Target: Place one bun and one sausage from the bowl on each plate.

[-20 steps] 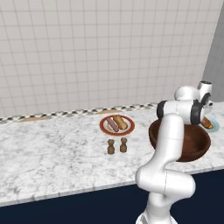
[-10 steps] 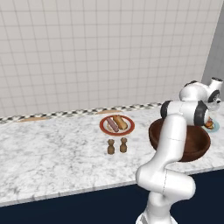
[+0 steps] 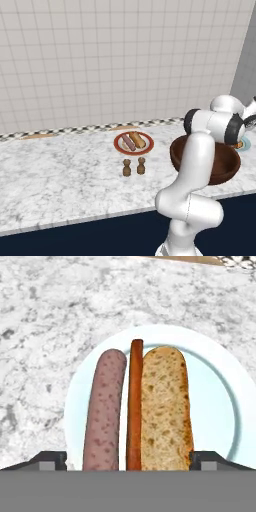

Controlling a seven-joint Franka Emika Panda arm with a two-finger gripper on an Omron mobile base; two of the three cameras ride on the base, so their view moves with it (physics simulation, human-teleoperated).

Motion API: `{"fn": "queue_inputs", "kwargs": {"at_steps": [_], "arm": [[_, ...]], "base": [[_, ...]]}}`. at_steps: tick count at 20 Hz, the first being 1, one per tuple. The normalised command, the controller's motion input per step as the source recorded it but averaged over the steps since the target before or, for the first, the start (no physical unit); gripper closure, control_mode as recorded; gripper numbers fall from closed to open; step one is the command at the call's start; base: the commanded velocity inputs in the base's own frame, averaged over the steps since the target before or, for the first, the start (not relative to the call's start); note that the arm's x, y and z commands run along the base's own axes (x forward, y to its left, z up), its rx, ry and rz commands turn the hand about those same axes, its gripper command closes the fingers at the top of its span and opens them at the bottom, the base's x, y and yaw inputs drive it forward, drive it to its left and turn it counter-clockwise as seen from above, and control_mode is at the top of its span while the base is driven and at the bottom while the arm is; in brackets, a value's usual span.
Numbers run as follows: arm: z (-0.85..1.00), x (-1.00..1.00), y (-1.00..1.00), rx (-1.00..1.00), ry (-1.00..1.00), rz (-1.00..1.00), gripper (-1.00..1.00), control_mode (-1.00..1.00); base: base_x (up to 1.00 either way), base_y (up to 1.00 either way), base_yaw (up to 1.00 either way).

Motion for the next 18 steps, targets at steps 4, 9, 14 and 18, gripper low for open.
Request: {"fn": "queue_inputs", "kwargs": {"at_steps": [4,9,14,18], "arm": [[0.63,-0.6,0.25,0.0,-0.2,0.0,-1.0,-1.0],[0.99,-0.91,0.35,-0.01,-0.18,0.0,-1.0,-1.0],[0.66,-0.52,0.42,-0.05,-0.04,0.0,-1.0,-1.0],[0.76,-0.12,0.38,-0.08,-0.05,0.0,-1.0,-1.0]], "base": [[0.0,0.0,0.0],[0.0,0.0,0.0],[0.0,0.0,0.0],[0.0,0.0,0.0]]}}
